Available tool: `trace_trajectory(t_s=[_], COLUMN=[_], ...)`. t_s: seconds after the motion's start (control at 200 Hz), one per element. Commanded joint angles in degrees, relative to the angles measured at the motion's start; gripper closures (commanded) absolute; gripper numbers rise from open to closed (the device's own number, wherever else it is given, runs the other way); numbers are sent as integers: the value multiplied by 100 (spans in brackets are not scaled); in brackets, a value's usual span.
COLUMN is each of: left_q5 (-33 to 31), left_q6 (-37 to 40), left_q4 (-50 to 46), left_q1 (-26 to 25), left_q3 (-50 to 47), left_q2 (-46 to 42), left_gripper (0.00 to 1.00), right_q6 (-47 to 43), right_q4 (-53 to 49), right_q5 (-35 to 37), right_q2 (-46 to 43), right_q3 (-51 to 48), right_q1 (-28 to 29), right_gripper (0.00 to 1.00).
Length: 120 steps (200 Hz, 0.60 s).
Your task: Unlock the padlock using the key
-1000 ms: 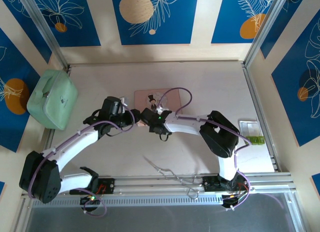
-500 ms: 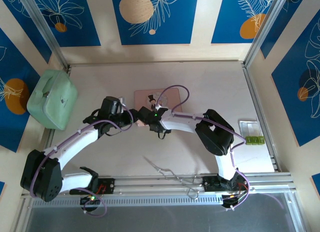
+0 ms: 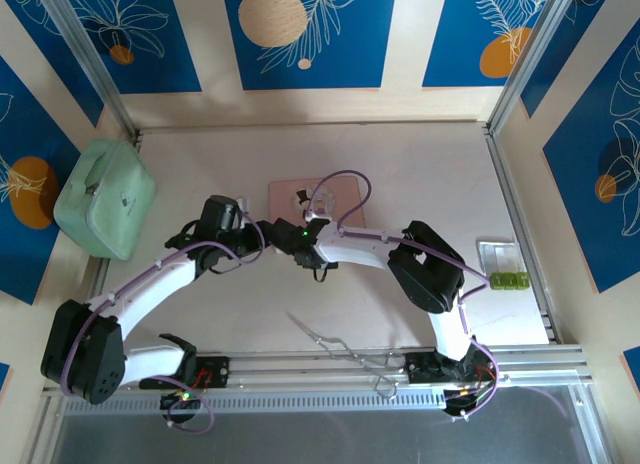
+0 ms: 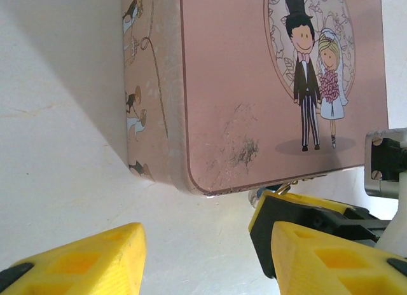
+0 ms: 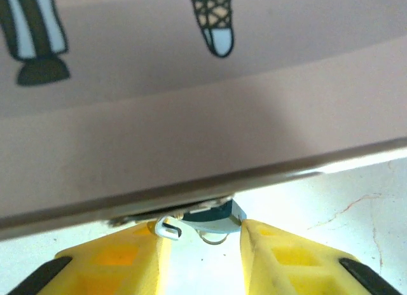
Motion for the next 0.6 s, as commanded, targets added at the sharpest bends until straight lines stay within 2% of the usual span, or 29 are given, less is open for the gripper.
trace_trajectory(t_s=[0.0,0.07,0.15,0.2,0.265,0.36,0.595], left_q5=[296,296,304,313,316,311,340], left_q6=[29,13,6,-4,-5,-4,-13], left_q4=[273,286,299,303,304,304,356], left_q1=[21,21,21,21,21,21,38], left_q3=[-43,-64,-68,-77,-91,-117,-182], left_q2=[-162,-180,-195,-203,-219,-252,-267], left_gripper=[46,46,46,47,47,47,48], right_q6=[-100,-231,-388,-474,-550,-618,-553], right_q4=[-113,-7,13,-25,-102,-184,-569], right_q5=[54,-34,-24,6,93,166,267], right_q2=[171,211,322,417,541,683,980], right_q3=[45,41,114,214,357,501,785], right_q1=[98,103,108,105,94,95,83], right_gripper=[69,64,46,42,42,50,58])
